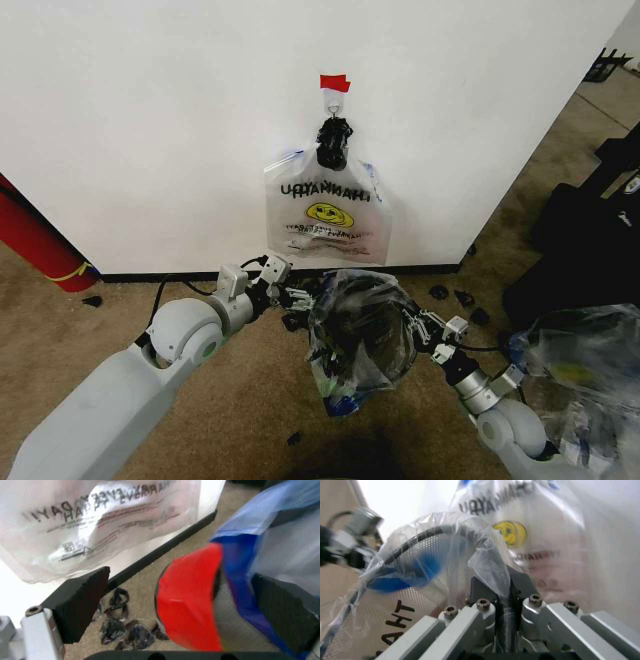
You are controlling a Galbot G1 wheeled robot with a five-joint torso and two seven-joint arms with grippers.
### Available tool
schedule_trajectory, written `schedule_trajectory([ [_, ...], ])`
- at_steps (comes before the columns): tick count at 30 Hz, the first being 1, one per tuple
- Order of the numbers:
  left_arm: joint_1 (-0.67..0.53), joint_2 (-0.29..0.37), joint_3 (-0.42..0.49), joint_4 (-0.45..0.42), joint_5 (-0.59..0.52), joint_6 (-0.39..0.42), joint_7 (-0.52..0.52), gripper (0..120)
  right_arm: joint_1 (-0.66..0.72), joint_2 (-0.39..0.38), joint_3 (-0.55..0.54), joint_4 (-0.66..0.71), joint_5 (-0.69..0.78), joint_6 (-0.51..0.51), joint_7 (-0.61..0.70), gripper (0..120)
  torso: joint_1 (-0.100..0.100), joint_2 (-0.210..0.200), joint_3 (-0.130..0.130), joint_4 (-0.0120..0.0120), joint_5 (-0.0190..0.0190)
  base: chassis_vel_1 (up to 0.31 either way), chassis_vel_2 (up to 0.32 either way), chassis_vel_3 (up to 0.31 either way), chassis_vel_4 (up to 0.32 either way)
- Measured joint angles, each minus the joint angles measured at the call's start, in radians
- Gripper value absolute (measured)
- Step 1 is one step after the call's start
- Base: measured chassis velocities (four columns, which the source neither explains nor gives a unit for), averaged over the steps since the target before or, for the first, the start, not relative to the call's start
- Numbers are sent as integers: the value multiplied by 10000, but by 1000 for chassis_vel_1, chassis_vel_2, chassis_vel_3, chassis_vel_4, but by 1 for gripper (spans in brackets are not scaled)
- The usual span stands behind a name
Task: Pick up the garbage bag from the wall and place it over the trash bin.
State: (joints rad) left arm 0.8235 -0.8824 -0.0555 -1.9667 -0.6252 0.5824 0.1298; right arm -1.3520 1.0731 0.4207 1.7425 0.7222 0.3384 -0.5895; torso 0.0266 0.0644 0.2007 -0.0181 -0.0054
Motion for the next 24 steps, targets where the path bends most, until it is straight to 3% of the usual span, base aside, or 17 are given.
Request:
schedule_trajectory([
  [14,-314,-518,93,1216,477,-690,25,100,-52,-48,53,-6,453,-11,-697,1,0,0,1,-1,0,0,0,0,0],
  [20,-56,-579,-54,906,504,-1297,-5,100,-60,23,-138,-52,762,-91,-361,1,0,0,1,-1,1,0,0,0,0],
  [24,186,-471,-224,1021,1921,-2129,-36,100,14,61,-306,-45,1410,-332,106,1,0,0,0,-1,1,0,0,0,0],
])
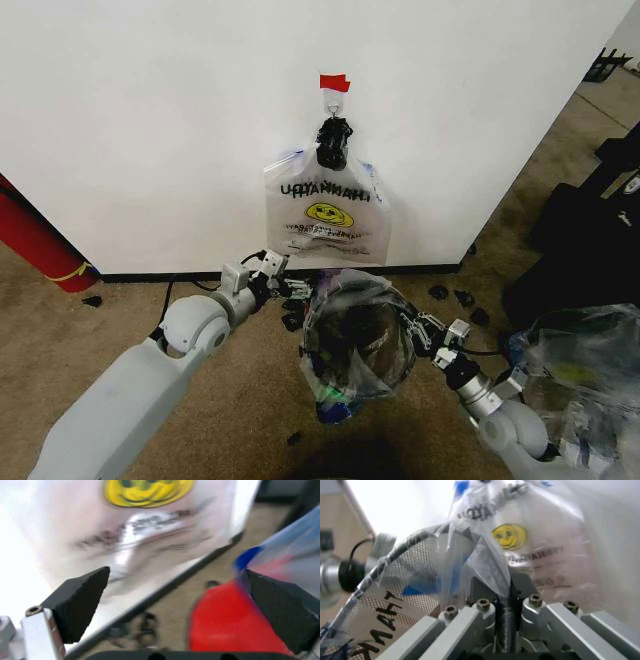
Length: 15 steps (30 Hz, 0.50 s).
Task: Pick up the garbage bag from the wall and place it over the trash bin.
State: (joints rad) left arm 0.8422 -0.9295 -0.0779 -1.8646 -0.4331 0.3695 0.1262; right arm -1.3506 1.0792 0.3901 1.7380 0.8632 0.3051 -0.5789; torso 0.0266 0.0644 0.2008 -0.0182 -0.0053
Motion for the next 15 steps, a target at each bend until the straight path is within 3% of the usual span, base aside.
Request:
schedule_trajectory([
  [4,213,215,-86,142,647,-213,-37,100,111,6,-93,5,532,-182,509,1,0,0,0,5,-1,0,0,0,0],
  [9,367,53,-145,88,950,-619,-1105,100,69,81,-86,6,980,-253,993,1,0,0,1,1,-1,0,0,0,0],
  [12,546,-75,-154,-345,605,-823,-1590,100,39,131,-74,-30,1016,-253,1062,1,0,0,0,-1,1,0,0,0,0],
  [15,578,-87,-59,-450,72,-1233,-1375,100,58,147,-118,-68,1002,-254,1030,1,0,0,0,2,2,0,0,0,0],
])
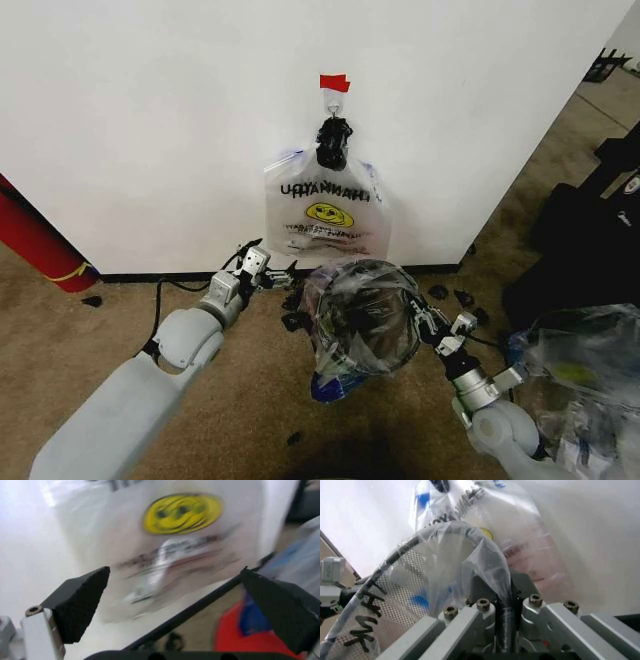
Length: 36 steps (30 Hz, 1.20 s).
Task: Pick up the garbage bag from the wall and place it over the trash bin.
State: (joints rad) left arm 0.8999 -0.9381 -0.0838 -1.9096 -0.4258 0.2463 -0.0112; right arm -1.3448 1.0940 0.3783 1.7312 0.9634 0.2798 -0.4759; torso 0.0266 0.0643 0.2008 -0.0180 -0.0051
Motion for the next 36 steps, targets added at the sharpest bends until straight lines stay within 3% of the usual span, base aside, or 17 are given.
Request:
schedule_trajectory([
  [5,-240,-204,98,389,-140,-734,348,100,-13,-11,6,19,-15,7,-98,1,0,0,0,-3,-1,0,0,0,0],
  [7,-131,-285,12,144,166,-79,-751,100,-34,-33,59,58,30,68,110,1,0,0,0,-5,-5,0,0,0,0],
  [8,-131,-285,12,144,166,-79,-751,100,-34,-33,59,58,30,68,110,1,0,0,0,-5,-5,0,0,0,0],
  [11,481,-129,-206,-642,405,1446,-1997,100,-40,-32,73,106,111,163,753,1,0,0,0,-2,-1,0,0,0,0],
  [14,1374,355,-370,-1423,512,3131,-1270,100,-62,0,67,259,228,193,1471,1,0,0,-1,0,-3,0,0,0,0],
  [15,1374,355,-370,-1423,512,3131,-1270,100,-62,0,67,259,228,193,1471,1,0,0,-1,0,-3,0,0,0,0],
  [18,2245,633,-396,-2185,78,4405,-405,100,13,27,-16,499,556,164,2152,1,-1,0,0,2,-1,0,0,0,0],
  [23,2778,349,-194,-2697,-557,4887,-201,100,69,55,-75,1020,963,33,3083,1,-1,0,-1,0,-3,0,0,0,0],
  [33,2769,-5,-101,-2246,-676,4428,-615,100,-447,-38,118,1626,1176,13,3160,1,-1,0,-1,-2,-3,0,0,0,0],
  [36,2813,-26,-218,-2498,-738,4520,-625,100,-511,-73,144,1657,1094,26,3136,1,-1,0,0,-3,-3,0,0,0,0],
])
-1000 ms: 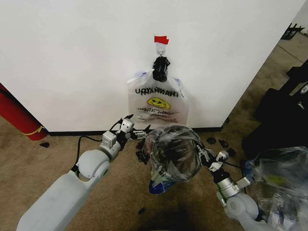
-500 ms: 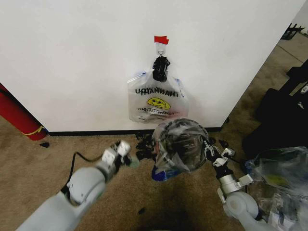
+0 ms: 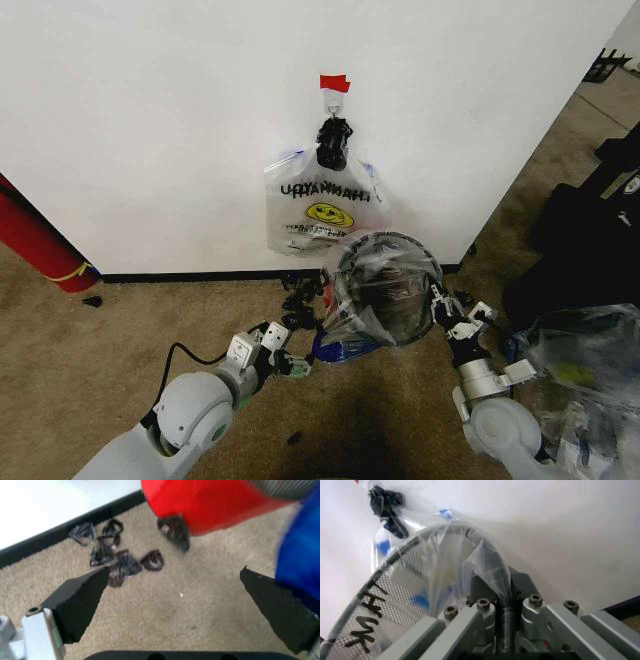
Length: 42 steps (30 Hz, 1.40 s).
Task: Pick up the garbage bag from the wall and place it over the trash bin.
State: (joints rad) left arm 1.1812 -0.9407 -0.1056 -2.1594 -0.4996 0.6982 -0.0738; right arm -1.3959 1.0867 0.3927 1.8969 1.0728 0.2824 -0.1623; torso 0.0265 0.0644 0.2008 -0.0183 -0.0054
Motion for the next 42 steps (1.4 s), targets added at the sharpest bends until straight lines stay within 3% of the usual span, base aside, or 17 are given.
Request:
schedule_trajectory([
  [7,794,303,-16,-1114,-9,339,25,100,192,28,21,-130,-96,40,-5,1,1,0,0,6,2,0,0,0,0],
  [13,778,179,-153,-1789,-919,376,-298,100,302,104,20,-197,-143,42,-36,1,1,0,0,1,2,0,0,0,0],
  [21,413,152,-290,-1772,-1879,391,-628,100,279,127,21,-176,-158,43,-73,1,1,0,0,2,1,0,0,0,0],
  [35,456,194,-236,-2075,-2729,387,-777,100,426,154,86,-233,-157,26,-42,1,1,0,0,4,1,0,0,0,0],
  [42,79,141,-201,-1811,-2728,381,-913,100,414,164,69,-231,-158,8,-47,1,1,0,0,1,1,0,0,0,0],
])
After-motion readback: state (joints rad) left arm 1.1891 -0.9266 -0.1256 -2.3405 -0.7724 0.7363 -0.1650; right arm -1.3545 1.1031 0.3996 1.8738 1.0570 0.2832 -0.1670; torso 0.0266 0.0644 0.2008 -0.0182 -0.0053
